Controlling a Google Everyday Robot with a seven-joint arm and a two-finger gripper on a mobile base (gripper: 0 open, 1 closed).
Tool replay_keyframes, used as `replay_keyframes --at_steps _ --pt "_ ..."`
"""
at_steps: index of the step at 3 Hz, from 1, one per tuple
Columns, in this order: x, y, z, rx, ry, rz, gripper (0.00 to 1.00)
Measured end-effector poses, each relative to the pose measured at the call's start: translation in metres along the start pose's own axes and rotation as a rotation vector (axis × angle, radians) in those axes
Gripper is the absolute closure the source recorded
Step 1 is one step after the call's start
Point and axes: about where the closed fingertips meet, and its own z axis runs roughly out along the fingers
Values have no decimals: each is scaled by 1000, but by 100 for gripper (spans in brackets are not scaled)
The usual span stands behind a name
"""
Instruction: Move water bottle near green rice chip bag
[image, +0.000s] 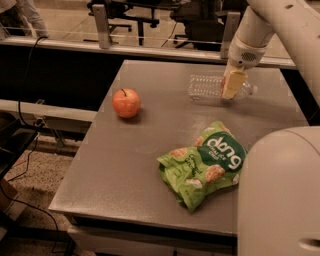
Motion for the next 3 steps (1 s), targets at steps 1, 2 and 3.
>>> replay_keyframes --at_steps 1,2,3 --pt "12 22 -20 -1 -5 -30 100" --pt "15 51 -33 -15 -16 -66 100" --pt "11 83 -34 -48 -24 -108 100"
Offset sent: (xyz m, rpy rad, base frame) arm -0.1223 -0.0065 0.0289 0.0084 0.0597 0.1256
